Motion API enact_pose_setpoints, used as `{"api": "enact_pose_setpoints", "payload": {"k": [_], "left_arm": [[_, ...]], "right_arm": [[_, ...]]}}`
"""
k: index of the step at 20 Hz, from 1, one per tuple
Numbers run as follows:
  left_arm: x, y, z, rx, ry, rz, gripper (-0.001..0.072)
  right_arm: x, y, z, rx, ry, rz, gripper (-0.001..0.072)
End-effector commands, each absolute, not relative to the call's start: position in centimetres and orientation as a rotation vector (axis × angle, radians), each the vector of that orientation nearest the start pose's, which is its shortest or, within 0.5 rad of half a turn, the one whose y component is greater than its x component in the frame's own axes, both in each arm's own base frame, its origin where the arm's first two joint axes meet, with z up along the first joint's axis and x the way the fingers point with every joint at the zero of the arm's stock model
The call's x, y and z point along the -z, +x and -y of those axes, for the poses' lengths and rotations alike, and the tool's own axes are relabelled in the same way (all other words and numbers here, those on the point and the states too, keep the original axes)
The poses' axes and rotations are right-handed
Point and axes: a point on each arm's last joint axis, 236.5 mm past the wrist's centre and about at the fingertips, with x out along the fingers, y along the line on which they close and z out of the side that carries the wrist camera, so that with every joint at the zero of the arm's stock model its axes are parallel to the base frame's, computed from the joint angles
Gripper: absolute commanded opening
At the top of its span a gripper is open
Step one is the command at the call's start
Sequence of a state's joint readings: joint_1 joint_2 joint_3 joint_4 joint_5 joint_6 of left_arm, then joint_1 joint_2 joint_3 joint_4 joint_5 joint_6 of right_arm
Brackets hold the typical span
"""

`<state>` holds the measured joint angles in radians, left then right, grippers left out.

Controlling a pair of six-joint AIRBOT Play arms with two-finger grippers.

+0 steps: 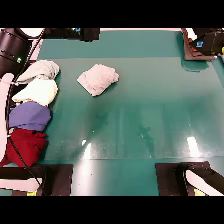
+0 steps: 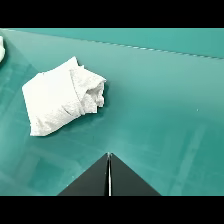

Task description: Fold the shirts.

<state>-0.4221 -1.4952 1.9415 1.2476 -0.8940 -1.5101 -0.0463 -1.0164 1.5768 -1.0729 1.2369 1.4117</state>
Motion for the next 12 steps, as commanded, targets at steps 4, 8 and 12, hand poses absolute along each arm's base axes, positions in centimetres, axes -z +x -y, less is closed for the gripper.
{"api": "enact_pose_setpoints", "payload": {"k": [4,8,12], "left_arm": [[-20.8,51.3,28.2,0.565,-0.057,-0.625,0.0694],[-7.9,53.7,28.8,0.518,-0.01,-0.865,0.0695],[-0.1,54.7,28.6,0.465,0.0,-0.979,0.0696]], "right_arm": [[-29.9,37.7,-8.9,-0.399,0.182,-0.607,0.0015],[-29.8,37.7,-8.9,-0.4,0.183,-0.608,0.0015],[-29.6,37.5,-9.1,-0.409,0.186,-0.621,0.0015]]}}
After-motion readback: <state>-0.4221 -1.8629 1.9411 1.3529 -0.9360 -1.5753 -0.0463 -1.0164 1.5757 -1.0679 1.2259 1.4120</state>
